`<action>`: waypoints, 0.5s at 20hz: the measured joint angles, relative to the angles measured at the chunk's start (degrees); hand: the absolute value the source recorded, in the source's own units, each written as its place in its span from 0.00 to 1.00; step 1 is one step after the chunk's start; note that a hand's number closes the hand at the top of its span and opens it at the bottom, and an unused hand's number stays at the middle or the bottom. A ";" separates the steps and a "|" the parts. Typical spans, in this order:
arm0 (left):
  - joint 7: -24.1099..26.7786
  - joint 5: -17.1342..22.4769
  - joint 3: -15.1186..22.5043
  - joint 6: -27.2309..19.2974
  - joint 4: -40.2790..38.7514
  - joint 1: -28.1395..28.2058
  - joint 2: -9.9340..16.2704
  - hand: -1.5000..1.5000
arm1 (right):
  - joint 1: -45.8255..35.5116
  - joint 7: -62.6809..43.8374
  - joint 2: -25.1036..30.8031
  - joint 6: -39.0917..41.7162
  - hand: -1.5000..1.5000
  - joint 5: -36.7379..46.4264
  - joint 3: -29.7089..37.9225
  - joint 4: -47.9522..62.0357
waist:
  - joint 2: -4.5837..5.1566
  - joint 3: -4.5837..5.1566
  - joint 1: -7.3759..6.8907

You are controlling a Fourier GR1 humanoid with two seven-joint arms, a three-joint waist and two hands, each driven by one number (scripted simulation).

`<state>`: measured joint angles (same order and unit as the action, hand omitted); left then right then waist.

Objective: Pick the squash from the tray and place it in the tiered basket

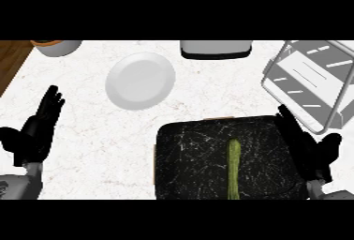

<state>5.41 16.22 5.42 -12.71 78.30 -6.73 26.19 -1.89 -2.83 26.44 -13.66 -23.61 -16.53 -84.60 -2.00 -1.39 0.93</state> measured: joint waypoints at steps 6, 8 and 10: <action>-1.54 -5.72 0.63 -3.13 0.91 -0.65 2.79 0.50 | 4.21 2.52 -4.60 -10.84 1.00 0.54 4.21 -10.94 | 1.05 1.10 1.02; -1.88 -6.12 0.54 -3.51 0.55 -0.10 3.16 0.50 | 6.21 3.14 -4.81 -16.22 0.00 1.75 7.77 -10.18 | 0.51 1.25 3.68; -2.43 -6.65 0.59 -3.93 0.62 0.50 3.60 0.50 | 11.08 1.61 -5.07 -22.96 0.00 4.30 9.15 -8.45 | 0.93 1.44 4.29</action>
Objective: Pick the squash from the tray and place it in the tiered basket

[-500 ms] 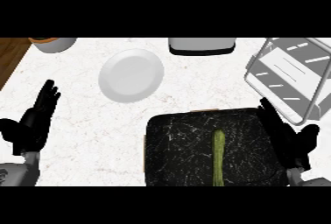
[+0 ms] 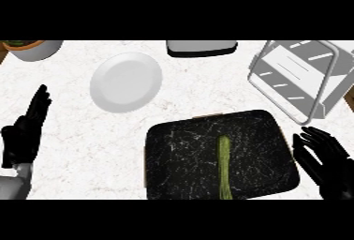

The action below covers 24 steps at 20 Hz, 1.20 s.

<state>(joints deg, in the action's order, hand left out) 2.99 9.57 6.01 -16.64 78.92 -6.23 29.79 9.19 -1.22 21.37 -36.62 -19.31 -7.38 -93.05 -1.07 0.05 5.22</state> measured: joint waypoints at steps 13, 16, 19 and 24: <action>-3.89 -3.41 3.38 -0.31 2.87 -1.79 -0.41 0.50 | 28.86 -14.95 9.89 -17.20 0.00 19.99 -13.73 -25.35 | 1.38 0.51 -4.22; -4.66 -3.91 3.98 -0.17 3.05 -3.08 -0.68 0.50 | 31.83 -22.39 17.20 -14.34 0.00 22.74 -15.18 -30.29 | 1.83 0.59 -5.33; -5.08 -4.45 4.62 -0.20 3.18 -3.99 -1.26 0.50 | 32.52 -31.68 23.81 -11.52 0.00 24.89 -14.26 -35.62 | 2.09 0.59 -6.43; -5.52 -5.12 5.32 0.10 3.31 -4.70 -1.93 0.50 | 29.59 -49.02 31.30 -7.26 0.00 27.27 -10.51 -43.34 | 2.11 0.51 -7.47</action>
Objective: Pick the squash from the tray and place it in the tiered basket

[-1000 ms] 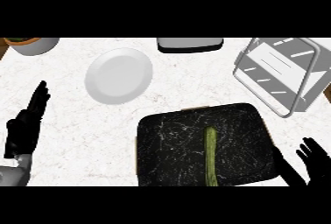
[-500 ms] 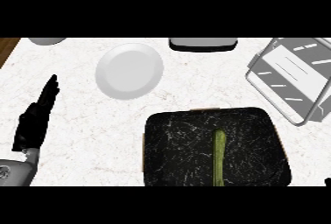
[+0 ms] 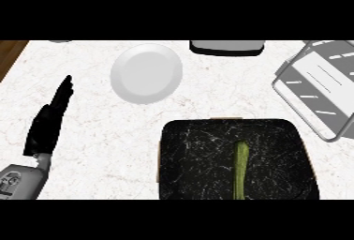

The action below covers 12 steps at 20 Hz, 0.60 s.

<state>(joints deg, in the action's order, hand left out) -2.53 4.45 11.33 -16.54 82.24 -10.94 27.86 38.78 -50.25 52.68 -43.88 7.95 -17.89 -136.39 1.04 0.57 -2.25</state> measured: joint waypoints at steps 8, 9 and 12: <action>-0.69 -0.99 0.48 0.33 -1.40 -2.46 -1.39 0.50 | -10.91 -15.75 3.03 6.55 0.00 -1.92 0.16 -1.67 | 0.08 -0.17 -0.96; -0.56 -1.06 0.59 0.44 -1.35 -2.31 -1.53 0.50 | -12.34 -16.65 3.06 7.15 0.00 -2.49 -0.12 -0.73 | 0.05 -0.19 -1.10; -0.11 -1.34 0.40 0.45 -1.66 -2.02 -1.70 0.50 | -15.57 -19.19 3.29 8.63 0.00 -2.77 -1.78 0.40 | -0.07 -0.21 -1.06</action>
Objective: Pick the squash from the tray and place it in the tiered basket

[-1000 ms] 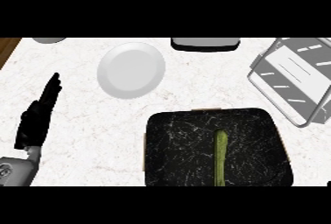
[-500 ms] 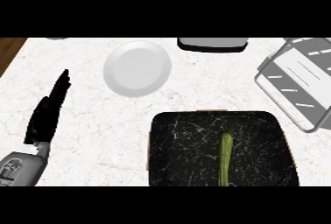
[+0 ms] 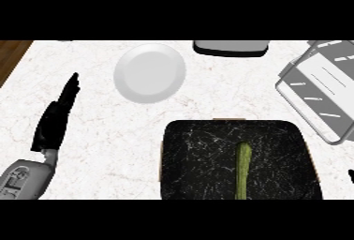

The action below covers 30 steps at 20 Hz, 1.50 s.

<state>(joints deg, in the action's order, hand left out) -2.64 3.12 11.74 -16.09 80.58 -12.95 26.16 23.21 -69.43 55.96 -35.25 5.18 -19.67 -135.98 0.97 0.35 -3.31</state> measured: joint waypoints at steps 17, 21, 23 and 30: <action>0.88 -0.56 -1.57 0.57 -1.36 0.73 -1.05 0.50 | -14.43 -3.48 -4.12 3.38 0.00 4.92 -12.11 11.65 | -0.49 0.07 1.26; 0.43 -0.91 -1.82 0.48 -0.79 1.01 -0.93 0.50 | -15.98 -3.52 -5.51 4.10 0.00 7.34 -13.90 13.67 | -0.64 0.08 1.54; 0.05 -1.06 -1.64 0.49 -0.92 0.68 -1.33 0.50 | -17.29 -3.56 -6.84 4.63 0.00 7.69 -14.39 15.16 | -0.60 0.09 1.57; -0.41 -1.22 -2.35 0.79 -0.21 1.16 -0.93 0.50 | -18.62 -3.37 -11.79 5.28 0.00 9.65 -16.19 19.49 | -0.77 0.07 1.93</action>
<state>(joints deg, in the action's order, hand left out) -3.05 1.89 9.39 -15.31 80.37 -11.79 25.24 4.60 -72.80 44.17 -29.97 14.83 -35.86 -116.49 0.21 0.42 -1.38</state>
